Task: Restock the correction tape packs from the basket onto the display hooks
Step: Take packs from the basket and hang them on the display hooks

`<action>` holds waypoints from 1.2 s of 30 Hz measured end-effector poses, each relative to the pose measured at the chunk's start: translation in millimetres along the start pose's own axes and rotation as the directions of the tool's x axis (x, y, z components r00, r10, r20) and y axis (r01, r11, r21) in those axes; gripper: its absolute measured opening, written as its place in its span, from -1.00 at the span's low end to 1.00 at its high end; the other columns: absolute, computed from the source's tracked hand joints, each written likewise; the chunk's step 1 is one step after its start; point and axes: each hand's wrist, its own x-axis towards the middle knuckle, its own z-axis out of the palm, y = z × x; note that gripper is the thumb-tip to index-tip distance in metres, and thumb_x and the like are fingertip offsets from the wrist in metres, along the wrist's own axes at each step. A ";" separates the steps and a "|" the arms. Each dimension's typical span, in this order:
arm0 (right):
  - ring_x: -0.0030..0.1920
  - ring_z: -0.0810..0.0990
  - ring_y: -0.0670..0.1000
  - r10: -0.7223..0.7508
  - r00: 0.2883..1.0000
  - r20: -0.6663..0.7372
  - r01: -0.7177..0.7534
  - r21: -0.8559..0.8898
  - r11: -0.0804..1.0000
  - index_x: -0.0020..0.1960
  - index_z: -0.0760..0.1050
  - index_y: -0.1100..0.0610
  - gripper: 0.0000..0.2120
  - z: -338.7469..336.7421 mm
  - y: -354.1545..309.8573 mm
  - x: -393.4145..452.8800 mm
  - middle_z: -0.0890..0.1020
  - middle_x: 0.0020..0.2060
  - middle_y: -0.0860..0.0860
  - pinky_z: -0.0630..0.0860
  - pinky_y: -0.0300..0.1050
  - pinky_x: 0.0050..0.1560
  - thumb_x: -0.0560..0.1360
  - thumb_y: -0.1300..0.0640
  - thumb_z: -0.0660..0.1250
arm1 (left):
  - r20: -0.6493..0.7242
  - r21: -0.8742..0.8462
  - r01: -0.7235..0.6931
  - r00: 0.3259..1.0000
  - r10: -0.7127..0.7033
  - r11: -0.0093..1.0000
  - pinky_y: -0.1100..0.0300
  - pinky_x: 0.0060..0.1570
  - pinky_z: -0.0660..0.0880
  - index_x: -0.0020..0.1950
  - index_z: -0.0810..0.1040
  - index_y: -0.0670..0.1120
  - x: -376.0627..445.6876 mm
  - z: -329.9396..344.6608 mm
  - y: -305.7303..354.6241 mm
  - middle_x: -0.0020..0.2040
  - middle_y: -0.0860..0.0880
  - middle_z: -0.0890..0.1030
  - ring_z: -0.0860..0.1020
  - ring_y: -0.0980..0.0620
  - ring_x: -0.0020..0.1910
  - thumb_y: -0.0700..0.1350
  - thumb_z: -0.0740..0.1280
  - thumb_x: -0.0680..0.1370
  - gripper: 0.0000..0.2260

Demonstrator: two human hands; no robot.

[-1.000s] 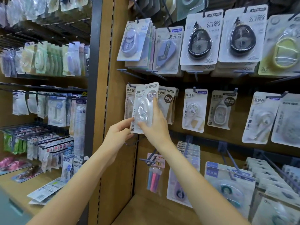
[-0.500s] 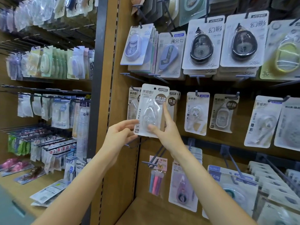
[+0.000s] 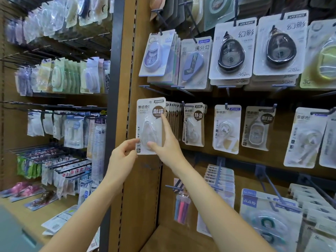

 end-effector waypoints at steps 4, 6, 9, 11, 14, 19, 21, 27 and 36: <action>0.32 0.30 -0.17 0.092 0.996 0.006 -0.092 0.092 0.991 0.52 -0.06 -0.13 -0.20 -3.3 7.2 10.9 0.28 0.36 -0.20 0.32 -0.49 0.07 0.50 0.27 0.33 | 0.050 0.007 -0.007 0.999 0.006 1.000 0.20 0.15 0.47 0.36 0.44 -0.06 6.6 -0.4 0.0 0.24 0.01 0.52 0.51 0.11 0.17 -0.29 0.20 0.58 -0.63; 0.31 0.28 -0.19 0.093 0.995 0.025 -0.095 0.083 0.992 0.53 -0.06 -0.11 -0.20 -5.4 8.2 13.0 0.29 0.34 -0.21 0.28 -0.38 0.17 0.50 0.26 0.34 | 0.052 0.011 -0.012 0.999 0.011 1.000 0.33 0.03 0.46 0.36 0.44 -0.06 8.7 -1.9 -0.1 0.23 0.05 0.51 0.51 0.16 0.11 -0.31 0.19 0.57 -0.62; 0.24 0.27 -0.24 0.089 0.995 0.040 -0.091 0.056 0.994 0.53 -0.08 -0.09 -0.20 -8.1 7.5 15.2 0.28 0.22 -0.25 0.26 -0.34 0.17 0.50 0.26 0.33 | 0.060 0.007 -0.024 0.998 0.024 1.000 0.42 -0.03 0.44 0.36 0.44 -0.06 10.2 -3.2 -0.7 0.23 0.07 0.49 0.49 0.20 0.10 -0.31 0.19 0.58 -0.62; 0.21 0.25 -0.26 0.087 0.995 0.053 -0.088 0.024 0.996 0.53 -0.08 -0.08 -0.20 -8.7 6.0 17.3 0.26 0.20 -0.25 0.27 -0.47 0.09 0.51 0.27 0.33 | 0.062 -0.003 -0.020 0.998 0.020 1.000 0.38 0.03 0.45 0.38 0.43 -0.06 10.9 -3.4 -1.5 0.27 0.05 0.48 0.50 0.25 0.06 -0.30 0.19 0.58 -0.62; 0.30 0.33 -0.14 0.080 0.995 0.053 -0.076 -0.059 0.995 0.54 -0.11 -0.06 -0.18 -4.0 3.6 22.9 0.30 0.36 -0.14 0.37 -0.45 0.10 0.50 0.24 0.34 | 0.059 -0.021 0.027 0.998 -0.026 0.999 0.17 0.20 0.46 0.38 0.42 -0.06 11.4 -4.7 -2.9 0.33 0.00 0.46 0.52 0.23 0.02 -0.32 0.15 0.57 -0.59; 0.36 0.36 0.03 0.062 0.997 -0.043 -0.068 -0.158 0.985 0.54 -0.17 -0.06 -0.14 15.9 4.1 27.2 0.31 0.41 0.04 0.39 -0.15 0.23 0.50 0.20 0.35 | 0.035 -0.027 0.083 0.996 -0.082 0.996 0.14 0.23 0.40 0.41 0.39 -0.06 14.2 -7.6 -1.9 0.38 -0.03 0.41 0.51 0.19 0.00 -0.31 0.13 0.57 -0.58; 0.35 0.36 0.05 0.026 0.995 -0.095 -0.045 -0.198 0.979 0.54 -0.18 -0.05 -0.15 23.8 4.3 26.9 0.31 0.39 0.05 0.41 -0.16 0.21 0.50 0.18 0.34 | 0.032 -0.020 0.086 0.996 -0.085 0.996 0.19 0.17 0.38 0.41 0.38 -0.07 14.9 -7.9 -1.2 0.38 -0.04 0.41 0.51 0.14 0.05 -0.30 0.13 0.57 -0.59; 0.32 0.38 0.07 -0.067 0.981 -0.184 0.007 -0.308 0.951 0.54 -0.20 -0.03 -0.20 29.5 -0.6 29.4 0.28 0.39 0.07 0.42 -0.11 0.19 0.53 0.17 0.28 | 0.095 0.023 0.099 0.990 -0.101 0.995 0.16 0.23 0.42 0.42 0.35 -0.11 16.1 -11.3 -7.1 0.33 -0.06 0.47 0.49 0.08 0.15 -0.34 0.10 0.57 -0.58; 0.22 0.47 -0.05 0.053 0.990 -0.130 -0.055 -0.006 0.998 0.54 -0.07 -0.07 -0.23 27.6 5.3 25.4 0.37 0.36 -0.02 0.54 -0.21 0.06 0.50 0.16 0.31 | 0.093 -0.012 -0.014 0.996 0.015 1.000 0.27 0.12 0.44 0.39 0.37 0.05 14.3 -17.5 -5.6 0.12 0.04 0.59 0.52 0.13 0.10 -0.34 0.14 0.55 -0.53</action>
